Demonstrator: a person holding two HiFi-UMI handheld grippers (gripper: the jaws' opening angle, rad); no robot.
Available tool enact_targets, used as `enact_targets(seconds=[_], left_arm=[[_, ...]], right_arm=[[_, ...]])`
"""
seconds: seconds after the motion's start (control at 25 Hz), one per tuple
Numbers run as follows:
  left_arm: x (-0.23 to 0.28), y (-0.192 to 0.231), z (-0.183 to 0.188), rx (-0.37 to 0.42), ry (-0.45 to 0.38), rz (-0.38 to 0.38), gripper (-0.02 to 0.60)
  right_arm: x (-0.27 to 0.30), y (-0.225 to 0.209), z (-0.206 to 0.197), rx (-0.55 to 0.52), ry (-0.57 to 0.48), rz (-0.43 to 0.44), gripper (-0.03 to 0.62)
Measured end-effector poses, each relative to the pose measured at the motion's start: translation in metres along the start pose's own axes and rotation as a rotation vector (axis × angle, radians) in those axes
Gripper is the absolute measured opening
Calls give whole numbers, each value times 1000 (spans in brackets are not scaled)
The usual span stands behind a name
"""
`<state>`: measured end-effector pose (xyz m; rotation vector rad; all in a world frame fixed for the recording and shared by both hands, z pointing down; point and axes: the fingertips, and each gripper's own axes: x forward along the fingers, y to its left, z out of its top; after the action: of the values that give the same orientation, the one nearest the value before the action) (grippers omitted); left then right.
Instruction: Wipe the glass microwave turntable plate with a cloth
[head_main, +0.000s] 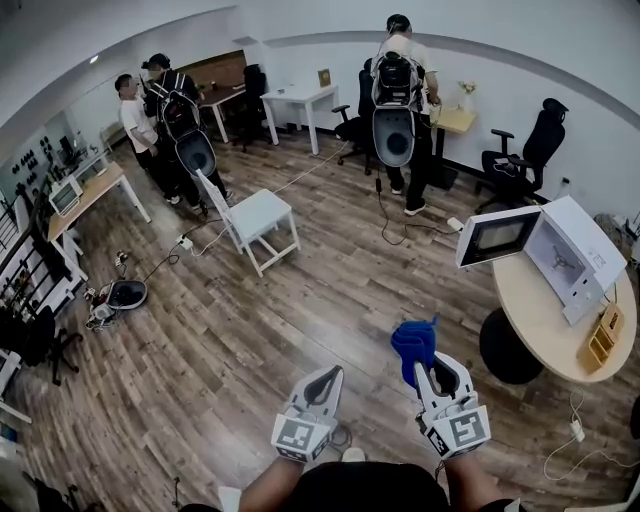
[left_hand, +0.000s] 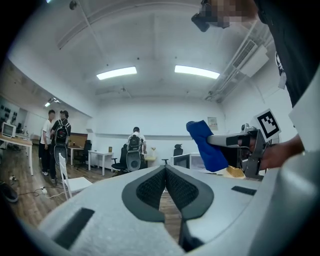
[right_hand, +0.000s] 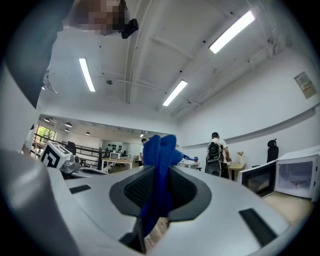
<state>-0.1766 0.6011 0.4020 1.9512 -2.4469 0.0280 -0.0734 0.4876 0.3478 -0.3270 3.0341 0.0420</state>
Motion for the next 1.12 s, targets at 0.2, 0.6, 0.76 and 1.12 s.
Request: enact_targets(seconds=[0.2, 0.6, 0.76, 1.12], left_arm=[[5, 18, -8, 0, 9, -23, 6], [63, 21, -18, -5, 37, -65, 6], [102, 19, -19, -1, 49, -80, 6], [213, -11, -16, 15, 54, -132, 6]], right_arm=[[14, -2, 3, 15, -21, -39, 72], [29, -48, -3, -51, 5, -72, 72], [42, -85, -5, -50, 6, -83, 72], [51, -195, -11, -64, 18, -128, 72]])
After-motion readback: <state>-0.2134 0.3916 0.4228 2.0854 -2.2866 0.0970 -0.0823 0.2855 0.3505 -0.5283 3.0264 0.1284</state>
